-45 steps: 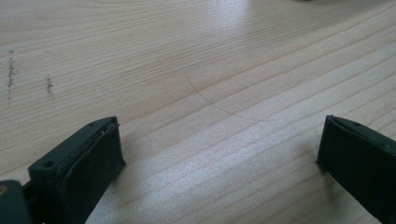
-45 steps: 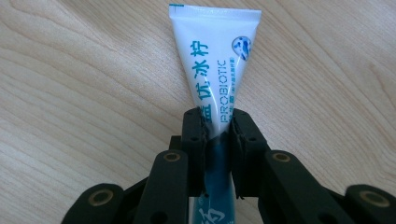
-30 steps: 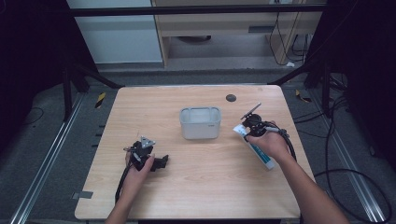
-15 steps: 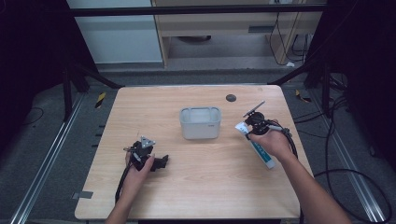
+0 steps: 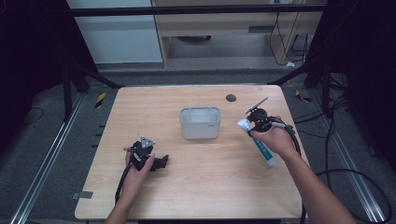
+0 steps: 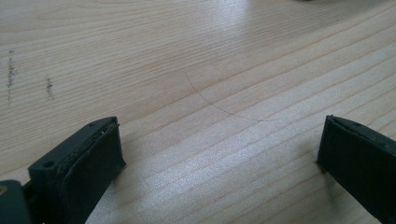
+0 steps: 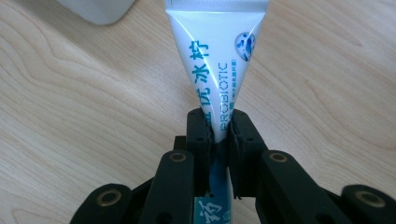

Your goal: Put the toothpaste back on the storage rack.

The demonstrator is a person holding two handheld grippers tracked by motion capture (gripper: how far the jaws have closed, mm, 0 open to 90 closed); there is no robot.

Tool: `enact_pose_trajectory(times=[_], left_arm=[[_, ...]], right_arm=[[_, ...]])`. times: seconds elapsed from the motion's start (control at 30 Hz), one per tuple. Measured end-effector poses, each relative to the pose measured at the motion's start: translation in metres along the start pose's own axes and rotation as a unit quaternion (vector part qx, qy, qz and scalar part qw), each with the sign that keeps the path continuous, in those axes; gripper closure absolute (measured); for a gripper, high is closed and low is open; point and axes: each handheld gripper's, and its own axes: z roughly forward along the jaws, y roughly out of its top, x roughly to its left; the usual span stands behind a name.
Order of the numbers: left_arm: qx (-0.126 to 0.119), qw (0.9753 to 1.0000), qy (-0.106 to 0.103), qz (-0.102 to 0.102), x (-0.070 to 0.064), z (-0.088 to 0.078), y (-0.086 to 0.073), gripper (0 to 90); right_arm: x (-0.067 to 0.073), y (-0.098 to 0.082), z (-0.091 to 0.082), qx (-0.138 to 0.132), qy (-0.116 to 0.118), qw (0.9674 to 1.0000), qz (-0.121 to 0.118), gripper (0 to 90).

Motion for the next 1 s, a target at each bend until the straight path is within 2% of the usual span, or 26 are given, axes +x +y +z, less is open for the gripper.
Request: enact_pose_trajectory(times=[0.03,0.3,0.6,0.83,1.0], left_arm=[[0.000,1.0000,0.000,0.000,0.000,0.000,0.000,0.0],[0.001,1.0000,0.000,0.001,0.000,0.000,0.000,0.0],[0.001,1.0000,0.000,0.001,0.000,0.000,0.000,0.0],[0.001,1.0000,0.000,0.002,0.000,0.000,0.000,0.0],[0.001,1.0000,0.000,0.002,0.000,0.000,0.000,0.0]], right_arm=[[0.001,0.001,-0.003,0.000,0.003,0.9999,0.010,80.1],[-0.003,0.004,-0.011,-0.013,-0.002,0.9999,0.004,80.3],[-0.008,0.008,-0.025,-0.032,-0.019,0.9992,0.014,80.4],[-0.012,0.010,-0.032,-0.051,-0.032,0.9980,0.016,80.4],[-0.013,0.012,-0.037,-0.081,-0.035,0.9959,0.019,80.4]])
